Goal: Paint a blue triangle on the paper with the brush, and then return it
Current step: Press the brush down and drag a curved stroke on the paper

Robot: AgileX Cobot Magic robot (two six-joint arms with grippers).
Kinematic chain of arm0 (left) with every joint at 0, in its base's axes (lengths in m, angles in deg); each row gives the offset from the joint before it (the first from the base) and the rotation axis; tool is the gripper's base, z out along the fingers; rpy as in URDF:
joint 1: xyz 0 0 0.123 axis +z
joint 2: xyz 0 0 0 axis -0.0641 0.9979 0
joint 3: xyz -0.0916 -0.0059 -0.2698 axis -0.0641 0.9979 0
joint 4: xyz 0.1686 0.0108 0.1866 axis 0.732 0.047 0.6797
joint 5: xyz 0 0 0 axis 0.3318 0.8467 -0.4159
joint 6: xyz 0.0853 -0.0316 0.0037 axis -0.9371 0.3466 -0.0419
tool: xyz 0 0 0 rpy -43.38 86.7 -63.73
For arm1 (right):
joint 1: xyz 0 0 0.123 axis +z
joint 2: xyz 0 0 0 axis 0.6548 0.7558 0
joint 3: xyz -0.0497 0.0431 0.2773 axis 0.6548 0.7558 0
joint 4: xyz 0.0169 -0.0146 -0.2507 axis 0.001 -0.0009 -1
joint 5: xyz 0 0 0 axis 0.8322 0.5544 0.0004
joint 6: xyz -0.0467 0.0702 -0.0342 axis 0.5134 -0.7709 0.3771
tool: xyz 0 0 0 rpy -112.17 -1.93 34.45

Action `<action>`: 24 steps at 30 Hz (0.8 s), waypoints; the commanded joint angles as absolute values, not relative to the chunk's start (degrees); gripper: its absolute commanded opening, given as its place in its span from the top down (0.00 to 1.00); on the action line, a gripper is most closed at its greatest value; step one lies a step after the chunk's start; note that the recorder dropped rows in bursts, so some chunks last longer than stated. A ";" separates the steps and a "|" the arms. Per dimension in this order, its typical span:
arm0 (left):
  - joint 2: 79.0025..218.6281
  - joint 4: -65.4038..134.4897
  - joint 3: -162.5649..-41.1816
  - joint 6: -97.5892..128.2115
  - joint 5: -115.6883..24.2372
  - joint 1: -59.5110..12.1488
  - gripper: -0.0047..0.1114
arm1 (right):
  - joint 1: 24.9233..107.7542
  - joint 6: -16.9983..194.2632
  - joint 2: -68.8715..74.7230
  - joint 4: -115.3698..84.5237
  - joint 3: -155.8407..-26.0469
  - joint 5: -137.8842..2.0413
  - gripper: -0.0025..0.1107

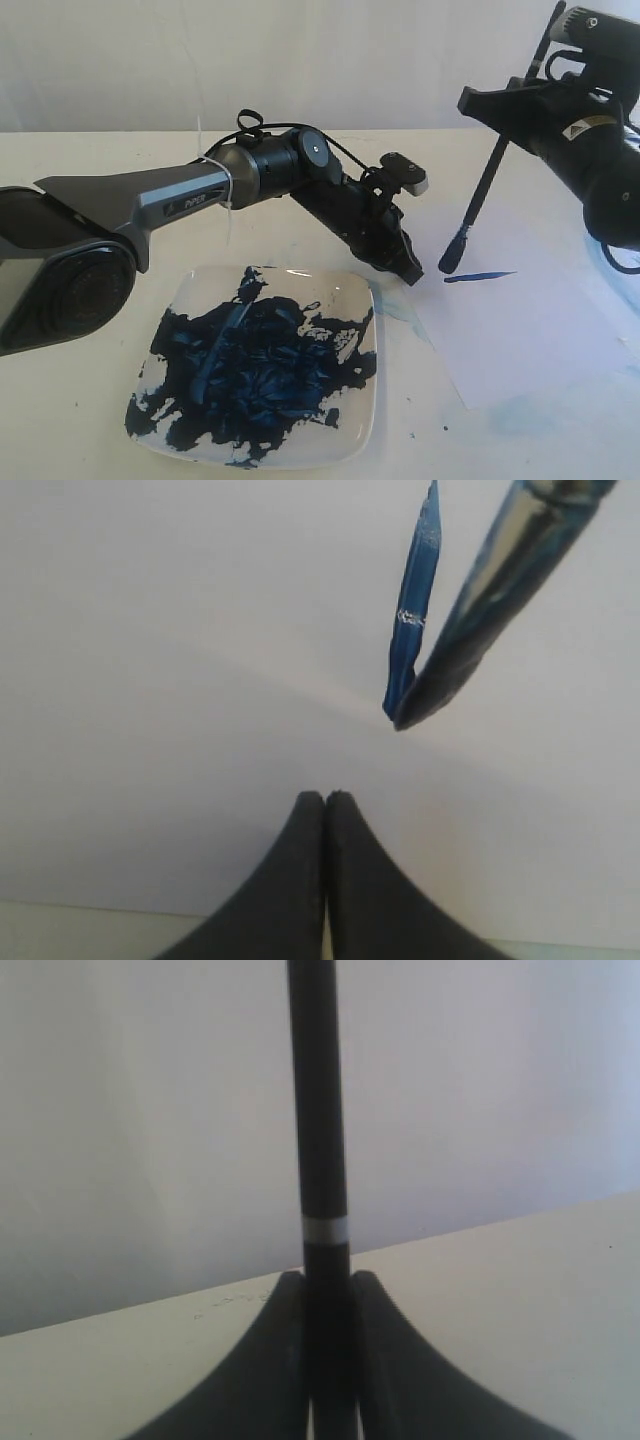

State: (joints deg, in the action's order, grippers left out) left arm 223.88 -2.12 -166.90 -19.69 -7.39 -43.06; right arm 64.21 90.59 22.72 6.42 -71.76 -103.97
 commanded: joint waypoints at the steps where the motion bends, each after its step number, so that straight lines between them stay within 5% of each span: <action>1: 224.41 -1.33 -166.54 -19.56 -4.01 -43.15 0.96 | 64.25 90.24 22.86 5.43 -71.63 -105.24 0.98; 24: 224.41 -0.48 -166.54 -19.56 -1.21 -43.15 0.96 | 64.25 92.82 23.84 7.84 -71.63 -105.27 0.98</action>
State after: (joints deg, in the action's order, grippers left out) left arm 223.88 -1.99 -166.90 -19.69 -5.83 -43.06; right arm 64.21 92.08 23.94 7.53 -71.76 -104.36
